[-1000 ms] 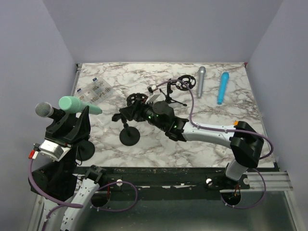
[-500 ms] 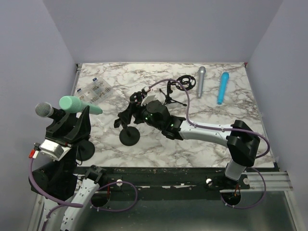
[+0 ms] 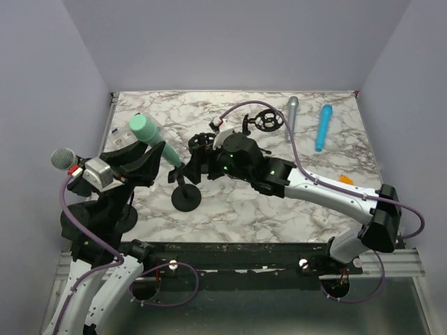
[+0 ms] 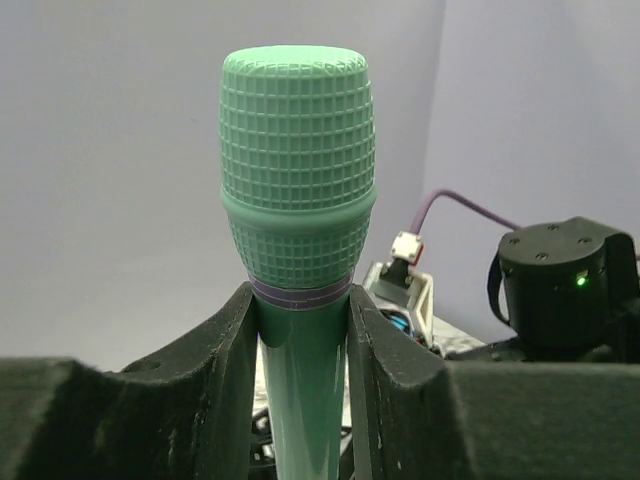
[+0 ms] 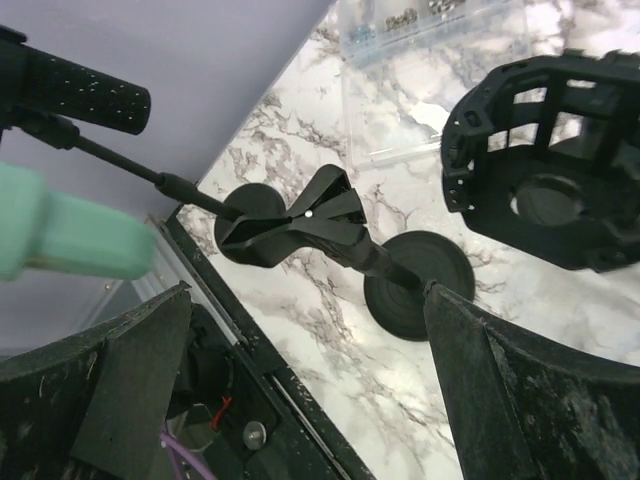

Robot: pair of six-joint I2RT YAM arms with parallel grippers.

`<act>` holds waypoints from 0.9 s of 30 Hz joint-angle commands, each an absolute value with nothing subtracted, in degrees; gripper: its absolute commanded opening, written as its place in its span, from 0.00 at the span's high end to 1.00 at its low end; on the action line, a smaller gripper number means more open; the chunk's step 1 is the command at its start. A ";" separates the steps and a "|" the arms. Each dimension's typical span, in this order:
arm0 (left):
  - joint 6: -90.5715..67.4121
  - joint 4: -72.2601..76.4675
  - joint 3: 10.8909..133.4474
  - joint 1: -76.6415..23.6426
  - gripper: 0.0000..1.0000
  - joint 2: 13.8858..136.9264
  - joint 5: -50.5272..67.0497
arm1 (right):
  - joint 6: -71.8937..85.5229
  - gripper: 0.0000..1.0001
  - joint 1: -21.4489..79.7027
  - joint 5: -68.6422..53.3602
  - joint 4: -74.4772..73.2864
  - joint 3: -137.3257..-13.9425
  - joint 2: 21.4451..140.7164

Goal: Remove the microphone from the stand

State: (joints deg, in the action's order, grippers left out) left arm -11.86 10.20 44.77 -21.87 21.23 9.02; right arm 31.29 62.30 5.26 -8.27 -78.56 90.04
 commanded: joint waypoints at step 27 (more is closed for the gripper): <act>-54.40 43.92 42.54 -21.93 1.00 50.10 48.76 | 23.62 0.44 62.73 -15.61 22.06 -47.14 62.30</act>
